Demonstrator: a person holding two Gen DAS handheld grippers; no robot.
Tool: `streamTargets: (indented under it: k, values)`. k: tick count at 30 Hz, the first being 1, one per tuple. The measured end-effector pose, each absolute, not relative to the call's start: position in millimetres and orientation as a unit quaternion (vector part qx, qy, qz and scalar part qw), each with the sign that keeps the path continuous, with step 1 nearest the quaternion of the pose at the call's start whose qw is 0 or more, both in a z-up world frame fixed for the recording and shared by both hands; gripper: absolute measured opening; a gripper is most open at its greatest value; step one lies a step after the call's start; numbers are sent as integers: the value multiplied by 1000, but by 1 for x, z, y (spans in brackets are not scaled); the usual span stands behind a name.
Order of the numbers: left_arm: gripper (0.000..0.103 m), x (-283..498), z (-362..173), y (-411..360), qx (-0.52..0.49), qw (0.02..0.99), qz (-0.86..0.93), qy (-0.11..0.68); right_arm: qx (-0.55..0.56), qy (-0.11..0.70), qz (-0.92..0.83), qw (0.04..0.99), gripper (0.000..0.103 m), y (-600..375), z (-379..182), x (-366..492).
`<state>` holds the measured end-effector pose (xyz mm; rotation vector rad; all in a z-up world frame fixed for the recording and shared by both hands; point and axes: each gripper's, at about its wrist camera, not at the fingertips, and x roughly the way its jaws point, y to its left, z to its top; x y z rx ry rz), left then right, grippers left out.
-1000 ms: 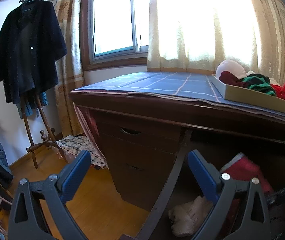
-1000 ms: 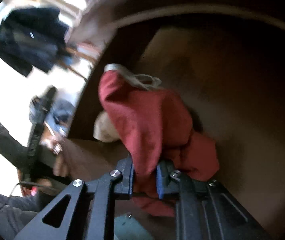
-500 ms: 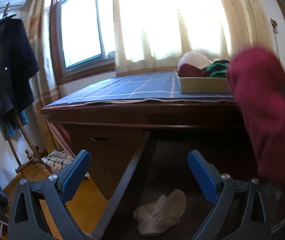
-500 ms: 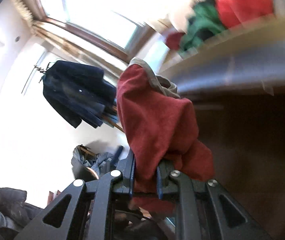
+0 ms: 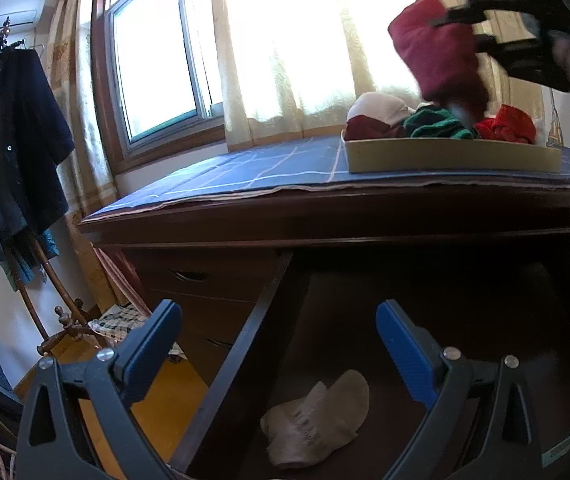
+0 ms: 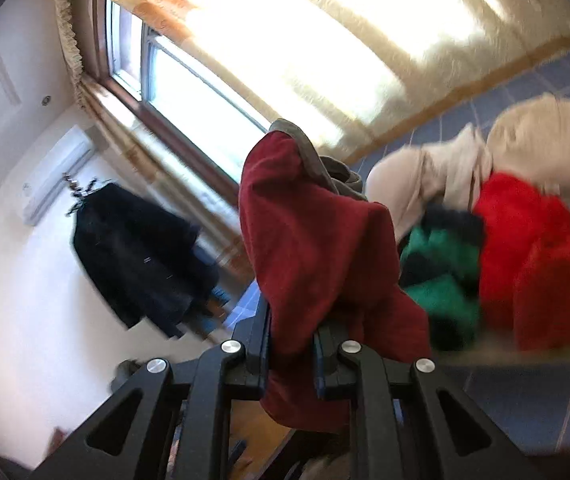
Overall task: Take underwear out of drawer
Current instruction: 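Lower the red underwear into the tray and open the right gripper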
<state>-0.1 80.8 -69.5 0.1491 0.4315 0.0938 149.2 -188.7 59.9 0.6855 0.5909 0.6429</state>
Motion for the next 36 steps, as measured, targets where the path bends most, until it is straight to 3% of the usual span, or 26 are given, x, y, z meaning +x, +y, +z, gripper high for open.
streamTargets:
  k: [5,13,30,36]
  values:
    - [100,-3,-69,81,79,974,42,209,332,269,277,861,18,-184,49,186]
    - [100,-8,-69,80,83,976,36,200,464,302,298,777,18,-188,-12,236]
    - [100,-12,-68,76,93,976,35,194,199,386,107,894,15,-133,6,269]
    - [100,-14,-69,77,91,976,31,193,205,376,129,894,20,-137,8,260]
